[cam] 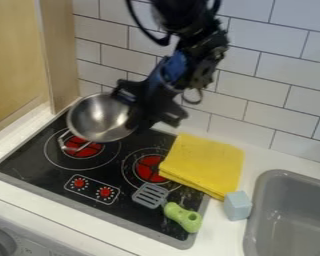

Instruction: Put the metallic bowl on top of the yellow cloth

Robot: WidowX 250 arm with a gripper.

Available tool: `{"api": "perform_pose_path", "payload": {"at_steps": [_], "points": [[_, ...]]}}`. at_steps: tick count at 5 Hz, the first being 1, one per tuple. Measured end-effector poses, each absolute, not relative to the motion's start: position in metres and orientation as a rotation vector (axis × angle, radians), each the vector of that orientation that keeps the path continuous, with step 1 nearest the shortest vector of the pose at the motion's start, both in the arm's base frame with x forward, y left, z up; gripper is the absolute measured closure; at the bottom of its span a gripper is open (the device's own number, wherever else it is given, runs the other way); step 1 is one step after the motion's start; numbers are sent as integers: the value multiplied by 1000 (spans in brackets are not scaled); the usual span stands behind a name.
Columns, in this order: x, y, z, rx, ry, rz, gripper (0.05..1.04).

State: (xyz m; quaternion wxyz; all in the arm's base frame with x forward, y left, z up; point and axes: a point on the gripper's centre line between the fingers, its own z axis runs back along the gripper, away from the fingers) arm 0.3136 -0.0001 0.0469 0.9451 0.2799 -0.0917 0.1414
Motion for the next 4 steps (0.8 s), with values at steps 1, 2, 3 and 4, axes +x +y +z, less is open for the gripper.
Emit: {"api": "perform_pose_path", "payload": {"at_steps": [1,2,3,4], "points": [[329,-24,54,550,-227,211,1026],[336,-46,54,546,-234,149,1026],[338,-59,51,536,-229,114,1028],[336,-77,43,529,-219,60,1029]]}}
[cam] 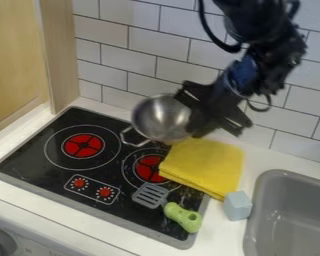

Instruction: Put the metallic bowl on top of the yellow cloth

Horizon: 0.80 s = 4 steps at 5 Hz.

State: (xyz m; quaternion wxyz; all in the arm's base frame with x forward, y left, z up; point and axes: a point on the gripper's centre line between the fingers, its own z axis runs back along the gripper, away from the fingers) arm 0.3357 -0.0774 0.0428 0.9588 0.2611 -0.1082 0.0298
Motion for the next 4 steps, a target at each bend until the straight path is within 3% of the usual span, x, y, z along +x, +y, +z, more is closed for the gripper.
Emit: {"api": "perform_pose_path", "payload": {"at_steps": [4], "points": [[324,-115,19,528,-194,-83,1005]]}}
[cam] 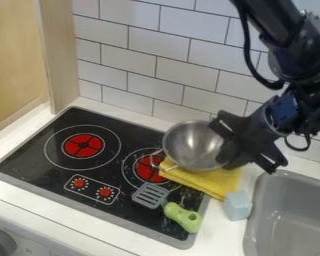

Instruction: Put the metallic bowl on top of the yellow cloth

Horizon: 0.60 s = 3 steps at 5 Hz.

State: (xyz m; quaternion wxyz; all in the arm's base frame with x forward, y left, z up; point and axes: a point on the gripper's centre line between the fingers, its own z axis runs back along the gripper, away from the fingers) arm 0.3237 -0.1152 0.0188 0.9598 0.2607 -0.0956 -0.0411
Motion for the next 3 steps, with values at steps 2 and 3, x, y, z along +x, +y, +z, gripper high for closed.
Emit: {"api": "perform_pose_path", "payload": {"at_steps": [2,3], "points": [[321,-115,18,528,-175,-78,584],[321,-115,18,528,-180,-73,272]]}}
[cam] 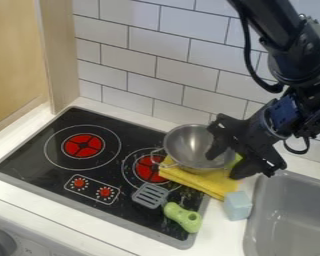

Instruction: Put the metallic bowl on top of the yellow cloth

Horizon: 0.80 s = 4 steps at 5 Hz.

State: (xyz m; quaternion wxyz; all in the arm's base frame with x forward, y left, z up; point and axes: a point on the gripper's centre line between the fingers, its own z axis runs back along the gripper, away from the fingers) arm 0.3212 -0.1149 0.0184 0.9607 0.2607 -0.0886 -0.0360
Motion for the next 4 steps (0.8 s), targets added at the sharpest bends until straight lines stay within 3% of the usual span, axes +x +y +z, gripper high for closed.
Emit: {"api": "perform_pose_path", "payload": {"at_steps": [1,3,4], "points": [[321,-115,19,532,-183,-75,70],[318,-127,24,528,-223,-130,83],[318,-128,42,484,-278,-111,83]]}}
